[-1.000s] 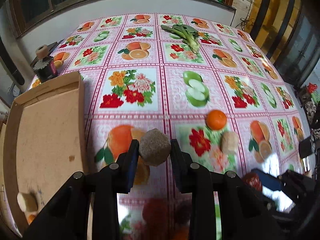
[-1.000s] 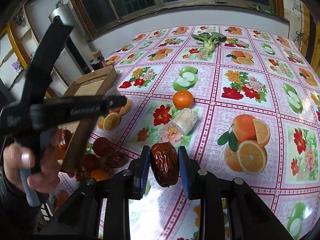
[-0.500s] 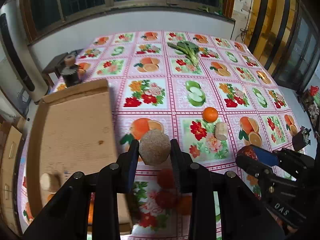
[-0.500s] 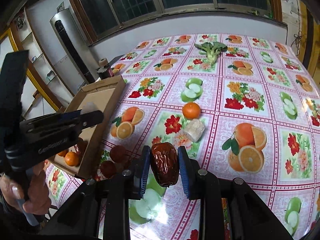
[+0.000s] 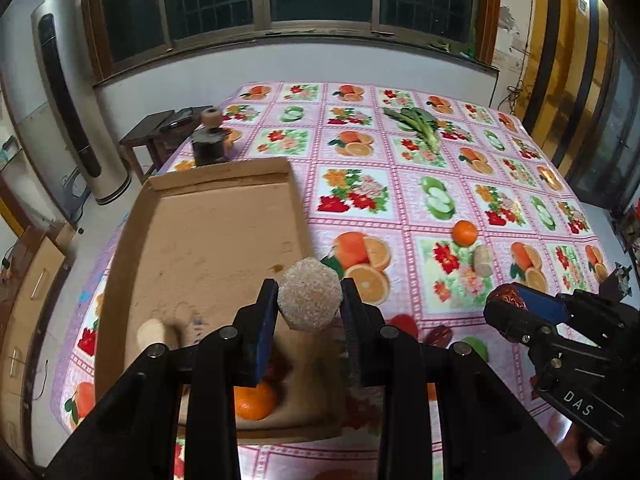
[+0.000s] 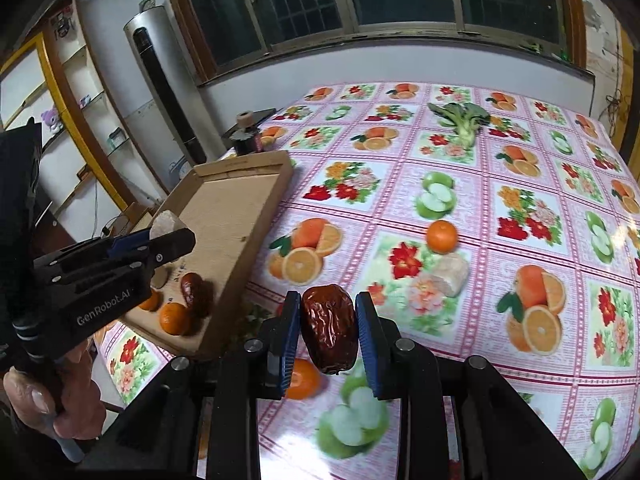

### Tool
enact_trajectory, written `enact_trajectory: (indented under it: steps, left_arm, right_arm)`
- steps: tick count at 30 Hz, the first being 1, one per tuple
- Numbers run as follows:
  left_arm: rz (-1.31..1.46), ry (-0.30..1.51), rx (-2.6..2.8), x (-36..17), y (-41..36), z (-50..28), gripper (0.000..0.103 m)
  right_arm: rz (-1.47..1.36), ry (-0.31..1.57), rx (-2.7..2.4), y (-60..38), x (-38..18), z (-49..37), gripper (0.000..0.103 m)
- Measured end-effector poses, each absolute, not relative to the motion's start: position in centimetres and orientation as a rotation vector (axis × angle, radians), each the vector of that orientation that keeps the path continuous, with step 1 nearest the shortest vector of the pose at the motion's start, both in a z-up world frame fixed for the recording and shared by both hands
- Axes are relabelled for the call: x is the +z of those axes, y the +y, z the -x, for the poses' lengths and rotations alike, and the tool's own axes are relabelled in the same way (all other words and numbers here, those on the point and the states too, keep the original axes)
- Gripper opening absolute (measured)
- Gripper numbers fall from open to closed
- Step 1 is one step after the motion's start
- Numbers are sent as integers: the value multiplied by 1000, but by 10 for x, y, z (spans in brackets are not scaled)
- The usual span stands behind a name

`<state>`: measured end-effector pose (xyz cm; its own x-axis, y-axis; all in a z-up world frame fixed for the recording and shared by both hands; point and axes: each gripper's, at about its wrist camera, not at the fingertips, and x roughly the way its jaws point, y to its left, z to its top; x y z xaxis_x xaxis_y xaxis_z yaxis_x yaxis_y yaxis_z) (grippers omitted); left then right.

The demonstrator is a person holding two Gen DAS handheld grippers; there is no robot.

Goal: Organize fruits
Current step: 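Carry the second bun and date toward the cardboard tray with both tools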

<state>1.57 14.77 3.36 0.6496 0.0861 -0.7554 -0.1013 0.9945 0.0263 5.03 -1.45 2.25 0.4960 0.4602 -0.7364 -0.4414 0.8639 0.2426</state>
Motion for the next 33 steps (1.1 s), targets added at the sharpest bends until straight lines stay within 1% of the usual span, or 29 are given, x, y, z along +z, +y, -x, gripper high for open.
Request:
enact_trajectory:
  steps: [13, 33]
  left_arm:
    - [21, 857, 164, 23, 180, 0, 29]
    - [31, 866, 196, 16, 200, 1, 29]
  right_arm:
    - [31, 896, 583, 18, 23, -45, 28]
    - [64, 889, 619, 40, 24, -52, 28]
